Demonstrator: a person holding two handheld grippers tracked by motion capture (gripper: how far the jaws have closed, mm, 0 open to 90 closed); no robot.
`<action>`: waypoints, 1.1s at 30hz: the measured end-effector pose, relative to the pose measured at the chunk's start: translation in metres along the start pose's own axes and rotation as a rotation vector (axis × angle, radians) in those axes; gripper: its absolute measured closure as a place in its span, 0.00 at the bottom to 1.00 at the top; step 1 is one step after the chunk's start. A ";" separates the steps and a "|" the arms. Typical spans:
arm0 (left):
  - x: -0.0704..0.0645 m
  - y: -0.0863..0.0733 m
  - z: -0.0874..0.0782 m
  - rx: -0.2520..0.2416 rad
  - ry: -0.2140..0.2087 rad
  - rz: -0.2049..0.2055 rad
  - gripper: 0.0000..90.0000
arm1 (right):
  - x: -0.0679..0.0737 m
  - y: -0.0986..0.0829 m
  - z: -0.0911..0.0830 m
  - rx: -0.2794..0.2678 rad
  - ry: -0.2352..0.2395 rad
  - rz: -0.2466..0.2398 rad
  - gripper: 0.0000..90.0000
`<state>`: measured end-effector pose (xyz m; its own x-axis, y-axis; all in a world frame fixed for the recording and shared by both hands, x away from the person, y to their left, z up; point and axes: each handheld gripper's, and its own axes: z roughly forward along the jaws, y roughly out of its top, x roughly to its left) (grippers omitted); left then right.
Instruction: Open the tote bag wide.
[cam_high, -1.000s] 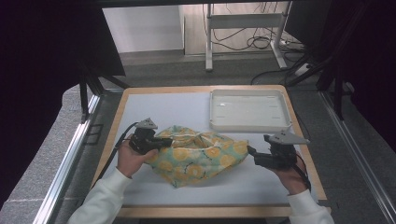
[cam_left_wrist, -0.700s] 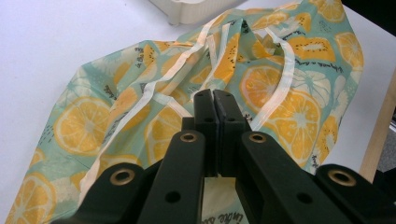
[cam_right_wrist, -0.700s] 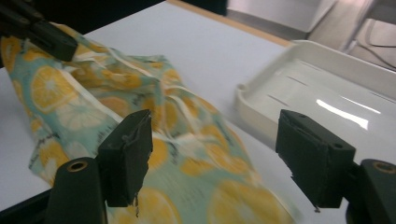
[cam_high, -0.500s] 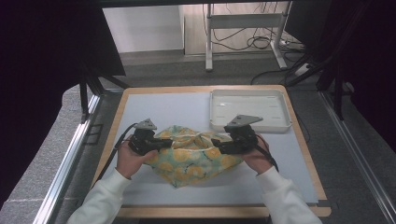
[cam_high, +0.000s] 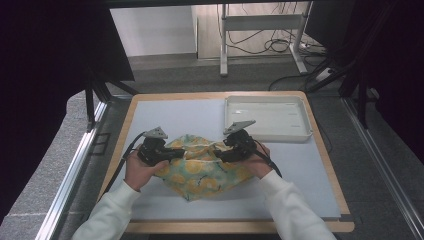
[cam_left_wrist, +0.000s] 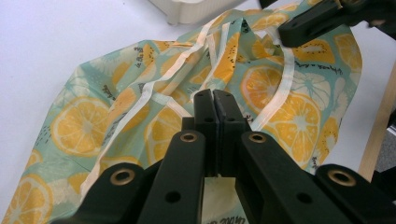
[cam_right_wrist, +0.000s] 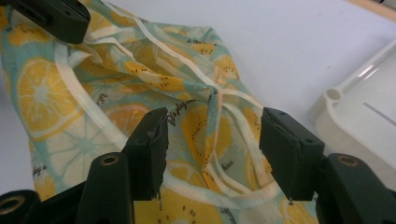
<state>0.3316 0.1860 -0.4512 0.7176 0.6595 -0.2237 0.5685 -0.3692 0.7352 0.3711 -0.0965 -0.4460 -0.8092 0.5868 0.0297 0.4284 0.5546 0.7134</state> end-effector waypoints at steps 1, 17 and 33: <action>0.000 0.000 0.000 0.000 -0.001 0.000 1.00 | 0.000 0.000 0.003 0.007 0.003 -0.004 0.48; 0.002 0.000 -0.002 -0.006 -0.002 -0.006 1.00 | -0.001 0.003 0.026 0.032 0.034 0.010 0.69; 0.002 0.001 -0.004 -0.012 -0.002 -0.002 1.00 | -0.007 0.004 0.020 -0.015 0.040 0.031 0.98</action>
<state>0.3317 0.1893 -0.4488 0.7174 0.6589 -0.2264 0.5648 -0.3597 0.7427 0.3867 -0.0868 -0.4577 -0.8114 0.5791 0.0797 0.4475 0.5275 0.7221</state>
